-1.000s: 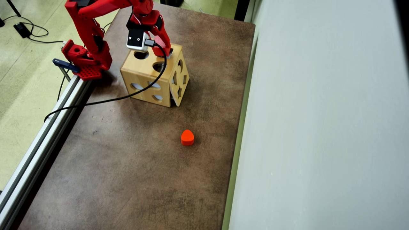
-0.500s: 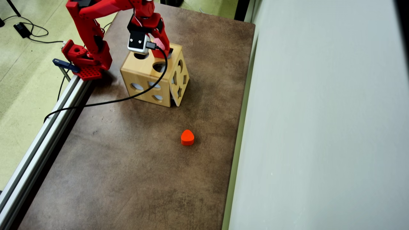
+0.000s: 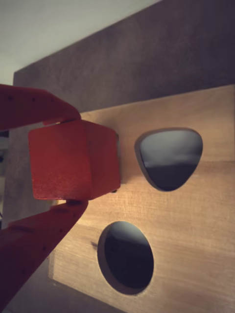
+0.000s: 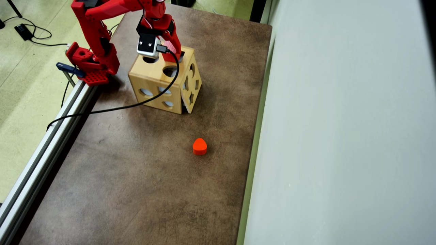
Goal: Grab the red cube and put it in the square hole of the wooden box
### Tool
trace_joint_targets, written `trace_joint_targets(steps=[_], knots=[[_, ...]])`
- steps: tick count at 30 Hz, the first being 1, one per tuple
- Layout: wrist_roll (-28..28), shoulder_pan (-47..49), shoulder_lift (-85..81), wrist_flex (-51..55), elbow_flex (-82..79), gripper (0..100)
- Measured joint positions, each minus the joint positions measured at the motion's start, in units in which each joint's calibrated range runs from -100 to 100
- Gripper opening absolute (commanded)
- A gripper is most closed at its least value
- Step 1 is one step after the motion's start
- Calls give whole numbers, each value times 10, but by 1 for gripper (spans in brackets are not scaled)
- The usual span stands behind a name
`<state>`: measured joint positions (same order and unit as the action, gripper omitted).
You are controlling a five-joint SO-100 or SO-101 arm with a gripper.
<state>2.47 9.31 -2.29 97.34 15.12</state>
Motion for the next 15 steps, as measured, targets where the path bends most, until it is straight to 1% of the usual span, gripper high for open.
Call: trace_joint_targets(steps=[5, 15], knots=[[0, 22, 0, 0, 2, 3], [0, 25, 0, 0, 2, 3]])
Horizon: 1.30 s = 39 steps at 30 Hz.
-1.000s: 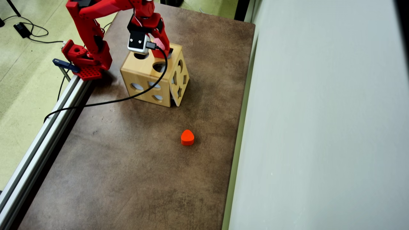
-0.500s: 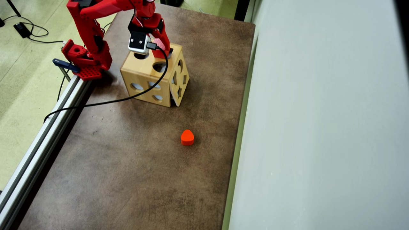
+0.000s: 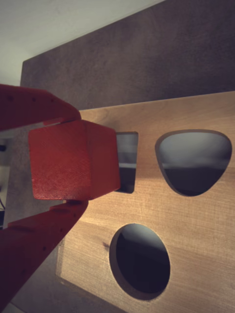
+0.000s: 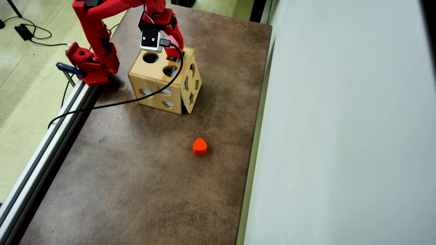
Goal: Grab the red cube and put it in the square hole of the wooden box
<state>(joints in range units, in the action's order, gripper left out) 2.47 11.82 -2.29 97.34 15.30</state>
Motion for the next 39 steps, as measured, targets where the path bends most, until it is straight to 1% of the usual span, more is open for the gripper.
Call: trace_joint_targets(steps=[13, 18, 28, 32, 39], knots=[[0, -1, 0, 0, 0, 3], [0, -31, 2, 0, 0, 3], [0, -25, 3, 0, 0, 3], [0, -28, -1, 0, -35, 3], [0, -15, -1, -1, -40, 3]])
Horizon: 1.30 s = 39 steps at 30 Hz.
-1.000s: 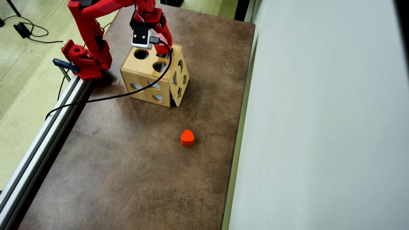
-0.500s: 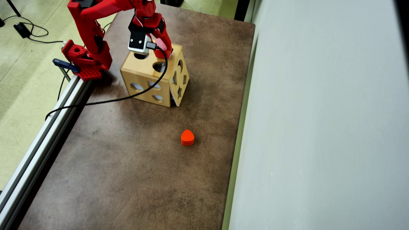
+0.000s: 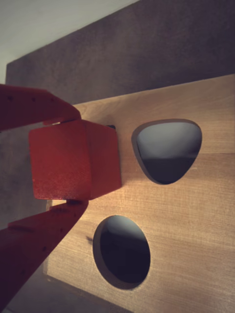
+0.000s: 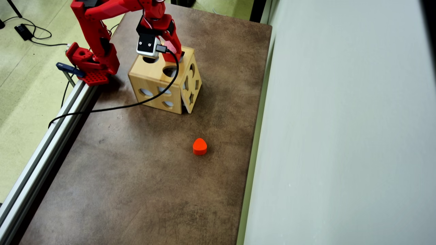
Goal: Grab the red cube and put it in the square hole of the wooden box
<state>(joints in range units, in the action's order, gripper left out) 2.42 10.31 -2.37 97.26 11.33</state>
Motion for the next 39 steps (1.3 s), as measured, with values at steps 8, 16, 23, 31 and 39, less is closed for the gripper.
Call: trace_joint_targets(steps=[8, 16, 23, 31, 39], knots=[[0, 13, 3, -23, -2, 3], [0, 10, 3, -27, -6, 3], [0, -11, 3, -27, -9, 3], [0, -11, 3, -27, -9, 3], [0, -11, 14, -27, -9, 3]])
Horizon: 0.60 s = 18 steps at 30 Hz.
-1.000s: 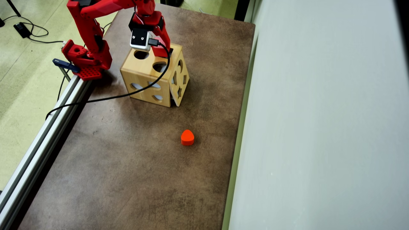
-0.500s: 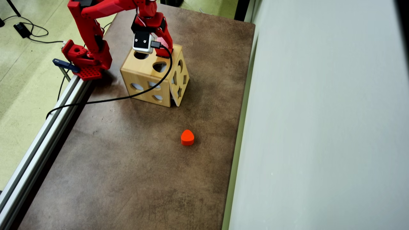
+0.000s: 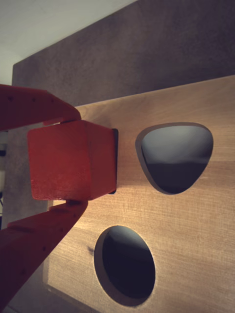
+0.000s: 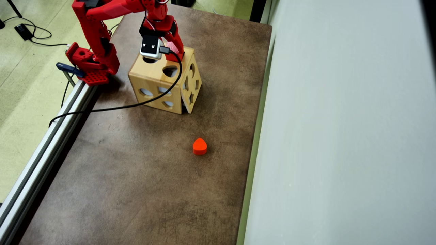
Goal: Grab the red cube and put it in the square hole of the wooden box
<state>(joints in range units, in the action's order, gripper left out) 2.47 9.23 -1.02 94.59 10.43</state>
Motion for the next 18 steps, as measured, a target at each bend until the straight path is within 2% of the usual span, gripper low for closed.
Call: trace_joint_targets(steps=[9, 18], knots=[[0, -1, 21, 0, 2, 6], [0, 0, 22, 0, 0, 37]])
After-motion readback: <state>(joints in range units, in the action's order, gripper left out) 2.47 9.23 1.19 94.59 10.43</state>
